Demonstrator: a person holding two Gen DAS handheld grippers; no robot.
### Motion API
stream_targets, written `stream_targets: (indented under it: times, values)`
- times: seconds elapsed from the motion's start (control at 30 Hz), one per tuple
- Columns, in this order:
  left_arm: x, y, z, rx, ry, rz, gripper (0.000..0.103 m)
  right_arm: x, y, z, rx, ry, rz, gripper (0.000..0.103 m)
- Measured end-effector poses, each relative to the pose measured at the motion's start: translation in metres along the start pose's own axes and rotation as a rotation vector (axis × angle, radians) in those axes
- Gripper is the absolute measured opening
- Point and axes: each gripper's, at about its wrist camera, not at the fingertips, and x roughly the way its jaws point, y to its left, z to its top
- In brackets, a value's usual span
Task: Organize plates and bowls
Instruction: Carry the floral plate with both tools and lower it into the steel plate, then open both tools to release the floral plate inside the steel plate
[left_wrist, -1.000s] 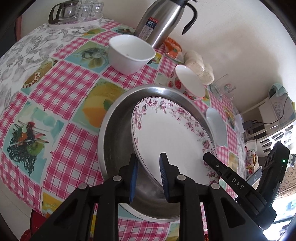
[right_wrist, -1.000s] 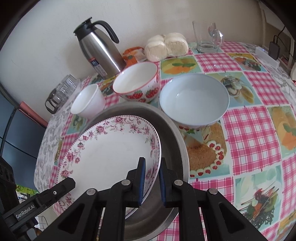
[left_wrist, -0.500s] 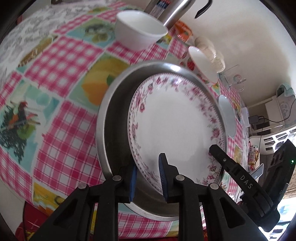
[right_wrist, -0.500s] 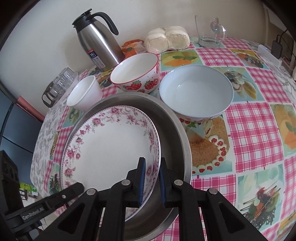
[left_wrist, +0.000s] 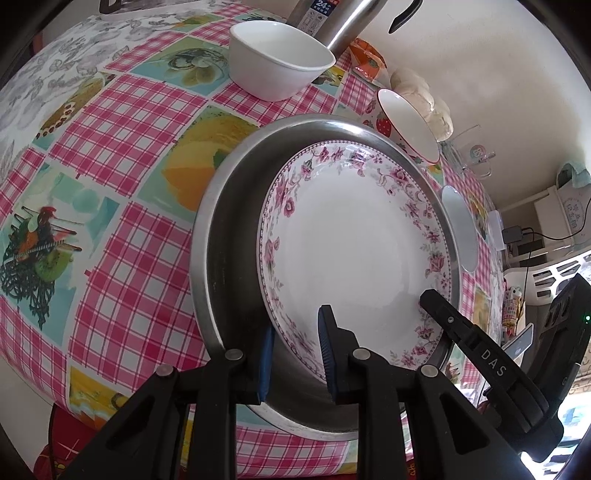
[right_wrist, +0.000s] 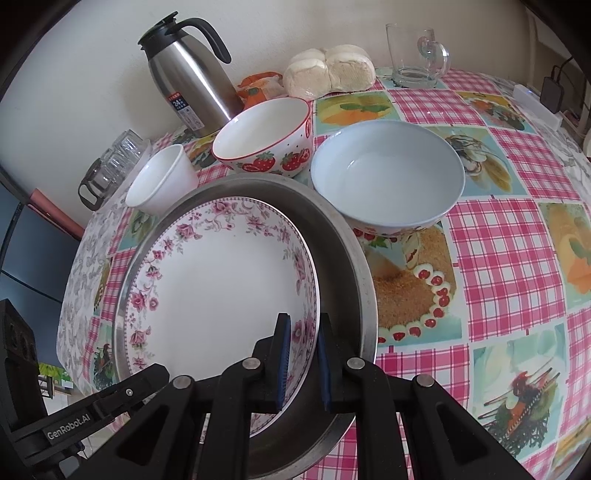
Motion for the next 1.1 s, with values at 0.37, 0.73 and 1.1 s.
stream_targets:
  times: [0.37, 0.73, 1.1]
  values:
    - [-0.004, 0.010, 0.008, -0.024, -0.020, 0.009, 0.024, 0.004, 0.002, 0.000, -0.005, 0.018, 0.014, 0.015]
    - [-0.011, 0.014, 0.006, -0.044, -0.010, 0.000, 0.024, 0.007, 0.006, -0.001, -0.022, 0.033, 0.001, 0.015]
    - [-0.015, 0.018, -0.008, -0.065, 0.000, -0.004, 0.024, 0.008, 0.010, -0.002, -0.038, 0.070, -0.005, 0.015]
